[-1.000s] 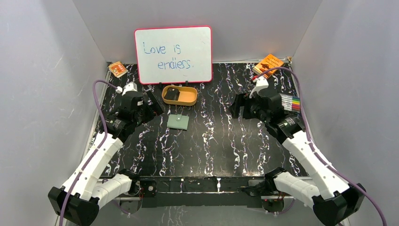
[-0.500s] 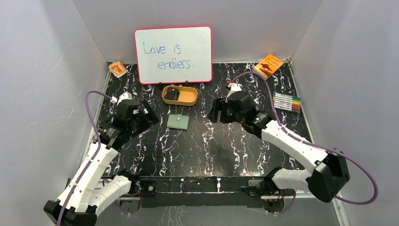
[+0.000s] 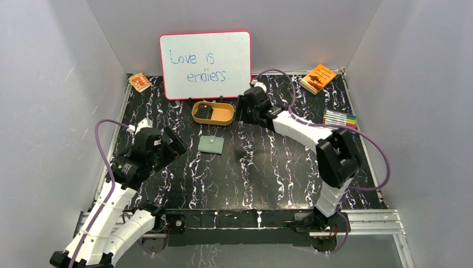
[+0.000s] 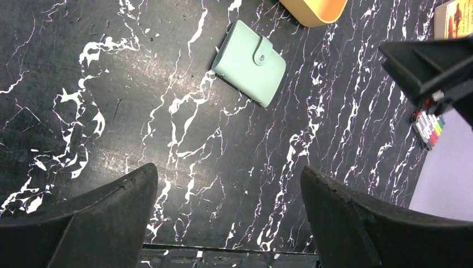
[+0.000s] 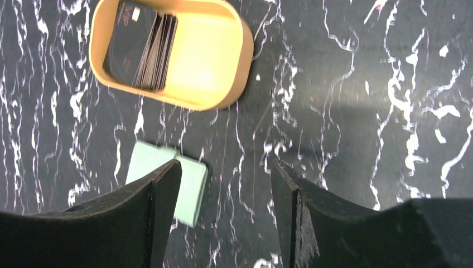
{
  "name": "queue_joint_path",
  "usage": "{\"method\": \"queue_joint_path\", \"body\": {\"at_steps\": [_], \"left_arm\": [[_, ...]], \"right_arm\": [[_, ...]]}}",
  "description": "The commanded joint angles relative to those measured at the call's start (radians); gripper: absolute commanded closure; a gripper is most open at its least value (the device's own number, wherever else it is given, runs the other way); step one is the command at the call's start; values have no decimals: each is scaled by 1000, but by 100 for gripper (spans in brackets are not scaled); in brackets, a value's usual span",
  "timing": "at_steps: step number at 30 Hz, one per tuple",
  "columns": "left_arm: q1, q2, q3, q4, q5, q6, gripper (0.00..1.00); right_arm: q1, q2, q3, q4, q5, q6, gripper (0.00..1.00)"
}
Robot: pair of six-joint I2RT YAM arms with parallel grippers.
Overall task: Put the credit cards into the card holder
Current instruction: Move the storage box to the center of the board.
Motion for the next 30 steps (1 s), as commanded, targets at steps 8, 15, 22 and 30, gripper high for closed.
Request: {"method": "queue_joint_path", "body": {"at_steps": [8,15,22,30], "left_arm": [[-2,-33,-33,-37,28,12,5],[-3,-41,-25,-46,6,39,5],[-3,-46,-35,-47,-10,47,5],[-3,-50,-54,-26,5,38,5]], "right_arm": [[-39,287,343,-86,23,14,34],[-40,417,490,-163,10,13,38],[-40,490,566,-224,9,45,44],[-39,520,576,-269,27,60,48]]}}
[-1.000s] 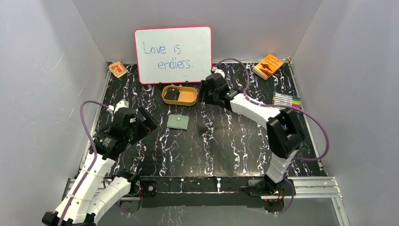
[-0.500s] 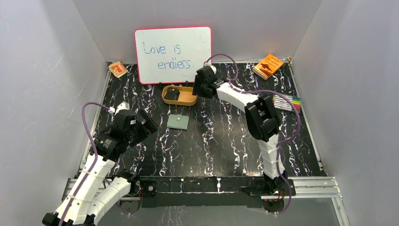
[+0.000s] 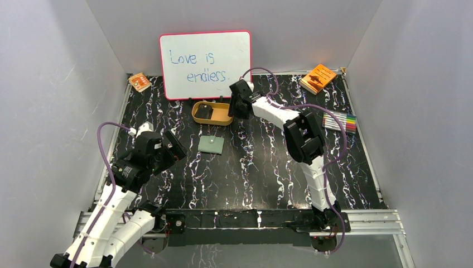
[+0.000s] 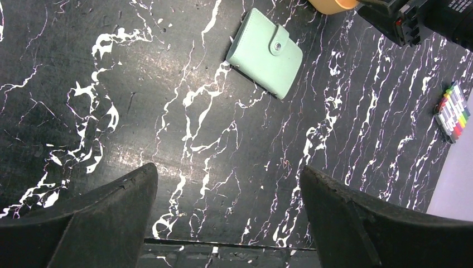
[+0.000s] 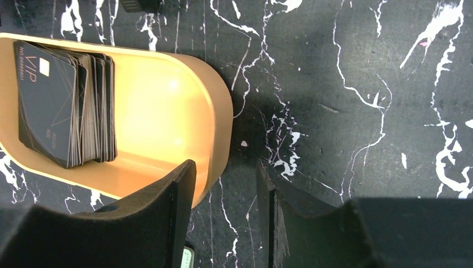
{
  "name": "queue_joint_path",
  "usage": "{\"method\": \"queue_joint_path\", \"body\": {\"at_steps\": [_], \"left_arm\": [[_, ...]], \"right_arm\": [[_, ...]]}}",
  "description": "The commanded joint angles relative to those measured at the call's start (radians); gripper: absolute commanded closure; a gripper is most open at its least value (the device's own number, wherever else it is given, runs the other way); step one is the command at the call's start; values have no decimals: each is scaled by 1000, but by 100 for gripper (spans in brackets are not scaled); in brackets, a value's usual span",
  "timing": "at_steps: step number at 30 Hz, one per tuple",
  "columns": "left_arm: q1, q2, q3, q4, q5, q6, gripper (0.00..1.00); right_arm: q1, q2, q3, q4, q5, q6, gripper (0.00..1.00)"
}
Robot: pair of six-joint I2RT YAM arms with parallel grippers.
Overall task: Put the credit cards into the card holder
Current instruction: Move the storage box to the center of the board.
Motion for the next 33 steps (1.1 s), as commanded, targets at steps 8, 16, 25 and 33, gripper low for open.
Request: {"method": "queue_joint_path", "body": {"at_steps": [8,16,25,33], "left_arm": [[-4,-13,-32,9,20,-11,5],[-5,4,-52,32,41,-15,5],[-3,31,-93,75,84,-17,5],[-3,49,-79,79,80,-1,5]], "right_arm": [[-4,-10,-2,-53,45,19,55],[-30,-90,-130,-24,49,16,58],[-45,-211,-257,25,17,-22,46],[-29,-358,-295,43,-25,-91,36]]}}
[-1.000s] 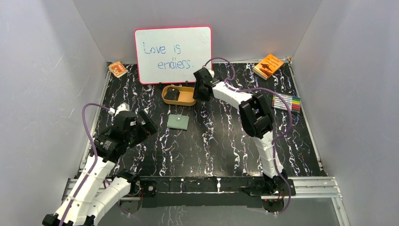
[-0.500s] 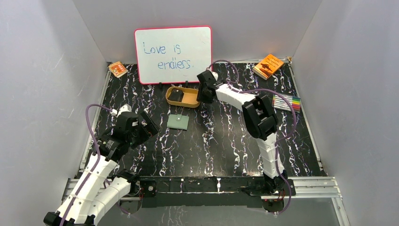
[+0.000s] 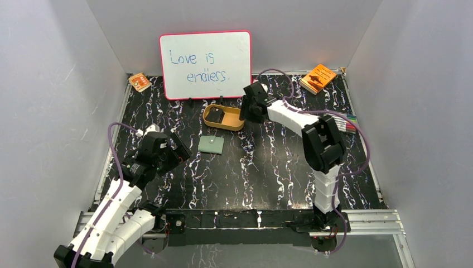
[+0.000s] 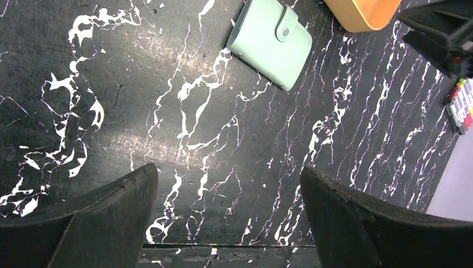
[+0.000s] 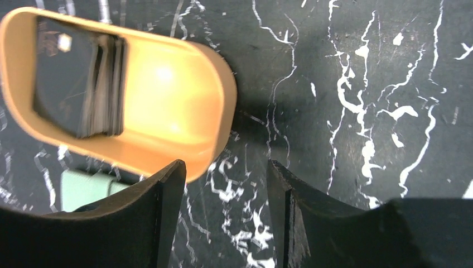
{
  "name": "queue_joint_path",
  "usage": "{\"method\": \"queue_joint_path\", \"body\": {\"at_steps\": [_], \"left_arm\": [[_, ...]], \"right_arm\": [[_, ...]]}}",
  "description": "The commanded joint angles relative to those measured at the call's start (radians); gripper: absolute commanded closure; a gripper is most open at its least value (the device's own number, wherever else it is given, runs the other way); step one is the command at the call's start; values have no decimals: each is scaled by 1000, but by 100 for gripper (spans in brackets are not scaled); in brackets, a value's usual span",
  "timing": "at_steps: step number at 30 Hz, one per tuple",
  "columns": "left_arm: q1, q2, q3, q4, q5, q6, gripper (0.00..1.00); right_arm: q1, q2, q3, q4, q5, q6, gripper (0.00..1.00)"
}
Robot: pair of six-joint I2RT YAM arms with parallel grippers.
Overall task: Put the credit cards into the card holder
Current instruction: Move the storage box to the center of the board, then move the card holder to the center of the board.
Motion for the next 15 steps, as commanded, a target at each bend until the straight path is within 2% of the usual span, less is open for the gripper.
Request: {"method": "queue_joint_path", "body": {"at_steps": [1,5,9,10,15], "left_arm": [[-3,12,11,-3,19,14,5],[-3,9,8,-12,13,9,5],[-3,-21,24,-72,9,-20,6],[-4,-57,52,-133,-20,-28,6],[-3,-104,60,-185,-38,-41,6]], "right_arm": [[29,-159,-31,47,-36,-69,36],[116,-204,-98,133,-111,-113,41],[238,-110,-40,214,-173,-175,49],[264,-34,23,256,-173,-191,47],[279,86,113,272,-171,-201,42]]}}
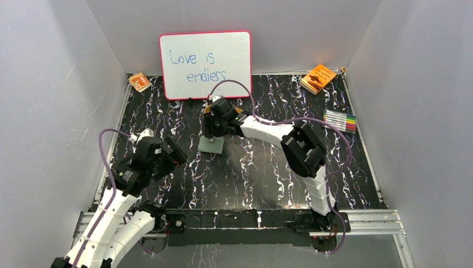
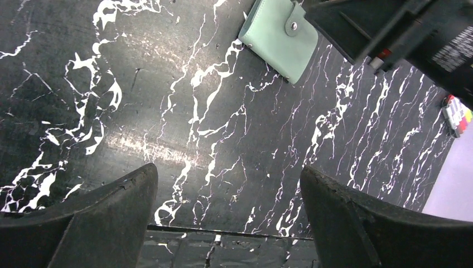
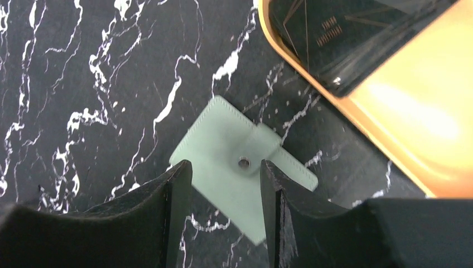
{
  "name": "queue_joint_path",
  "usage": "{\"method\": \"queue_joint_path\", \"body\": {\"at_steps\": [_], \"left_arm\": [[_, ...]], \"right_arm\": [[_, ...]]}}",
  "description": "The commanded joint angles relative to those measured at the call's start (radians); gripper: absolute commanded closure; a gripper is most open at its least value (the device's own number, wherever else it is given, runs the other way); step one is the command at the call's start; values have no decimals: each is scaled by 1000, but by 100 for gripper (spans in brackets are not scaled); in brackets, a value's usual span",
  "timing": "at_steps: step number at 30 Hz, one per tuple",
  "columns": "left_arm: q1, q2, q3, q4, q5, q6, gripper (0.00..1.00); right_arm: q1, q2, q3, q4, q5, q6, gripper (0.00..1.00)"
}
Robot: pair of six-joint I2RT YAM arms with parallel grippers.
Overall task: Put the credit cards into the card holder
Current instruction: Move the card holder to the center of the board.
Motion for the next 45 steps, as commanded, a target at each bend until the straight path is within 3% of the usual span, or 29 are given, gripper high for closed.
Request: {"method": "queue_joint_path", "body": {"at_steps": [1,6,11,21,25,33,40,45], "left_arm": [[-3,-38,42,-94,-25,-14,6],[-4,-49,49,-107,-35,-12,6],[-3,-45,46,-101,-36,-6,6],[-3,-8,-3,-13,31,0,6],[-4,38,-56,70,116,3,6],[-4,166,-208,339,431,-18,14],[-29,303,-248,510,550,-24,22],[-153,442,-250,630,545,-64,28]], "right_arm": [[10,66,111,68,3,-33,41],[17,126,154,42,85,-82,37],[20,112,84,41,106,-88,37],[71,-115,-314,107,106,-14,38],[84,-236,-464,119,135,44,40],[97,-504,-746,118,171,246,40],[90,-620,-815,98,163,245,35],[86,-696,-875,86,139,265,37]]}}
